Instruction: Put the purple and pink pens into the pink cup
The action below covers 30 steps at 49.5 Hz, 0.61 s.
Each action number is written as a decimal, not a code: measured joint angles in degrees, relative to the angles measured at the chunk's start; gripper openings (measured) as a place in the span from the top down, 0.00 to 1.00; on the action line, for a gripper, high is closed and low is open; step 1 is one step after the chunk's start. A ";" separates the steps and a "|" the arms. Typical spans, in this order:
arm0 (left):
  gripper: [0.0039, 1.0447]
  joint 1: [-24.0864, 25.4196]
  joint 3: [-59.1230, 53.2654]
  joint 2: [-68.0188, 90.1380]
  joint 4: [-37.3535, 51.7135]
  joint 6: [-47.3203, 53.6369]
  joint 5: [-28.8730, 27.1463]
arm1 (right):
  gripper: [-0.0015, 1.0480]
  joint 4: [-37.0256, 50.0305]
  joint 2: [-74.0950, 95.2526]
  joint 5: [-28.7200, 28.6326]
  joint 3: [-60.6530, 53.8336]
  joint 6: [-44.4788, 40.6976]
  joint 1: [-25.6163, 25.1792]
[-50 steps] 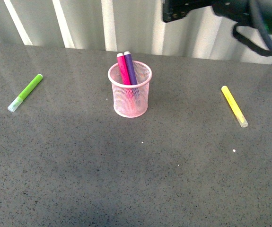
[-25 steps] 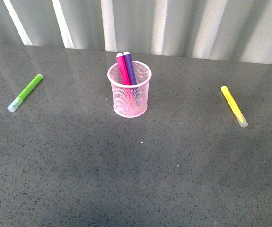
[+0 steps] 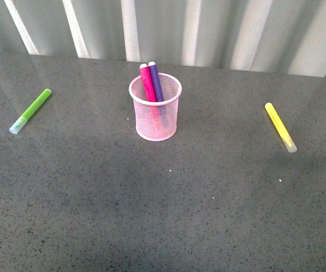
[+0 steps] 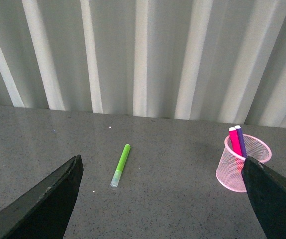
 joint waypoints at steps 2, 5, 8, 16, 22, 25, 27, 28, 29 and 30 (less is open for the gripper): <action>0.06 0.00 0.00 0.00 0.00 0.00 0.00 | 0.97 -2.05 -2.43 2.03 -0.28 0.04 1.46; 0.06 0.00 0.00 0.00 0.00 0.00 -0.02 | 0.97 -5.29 -6.21 5.05 -0.55 0.11 4.48; 0.06 0.00 0.00 0.00 0.00 0.00 0.00 | 0.97 -7.93 -9.33 4.98 -0.63 0.11 5.42; 0.06 0.00 0.00 0.00 0.00 0.00 -0.02 | 0.97 -14.25 -16.44 5.40 -0.77 0.17 5.46; 0.06 0.00 0.00 0.00 0.00 0.00 0.00 | 0.97 -17.51 -19.91 5.40 -0.77 0.17 5.46; 0.06 0.00 0.00 0.00 0.00 0.00 0.00 | 0.97 -19.08 -21.57 5.40 -0.79 0.20 5.46; 0.06 0.00 0.00 0.00 0.00 0.00 -0.02 | 0.97 -20.28 -22.86 5.40 -0.79 0.20 5.46; 0.06 0.00 0.00 0.00 0.00 0.00 -0.02 | 0.97 -20.59 -23.19 5.42 -0.79 0.17 5.46; 0.06 0.00 0.02 0.00 0.00 0.00 -0.02 | 0.97 -21.44 -24.09 5.40 -0.79 0.17 5.46; 0.06 0.00 0.02 0.00 0.00 0.00 0.00 | 0.97 -22.27 -24.98 5.40 -0.81 0.20 5.46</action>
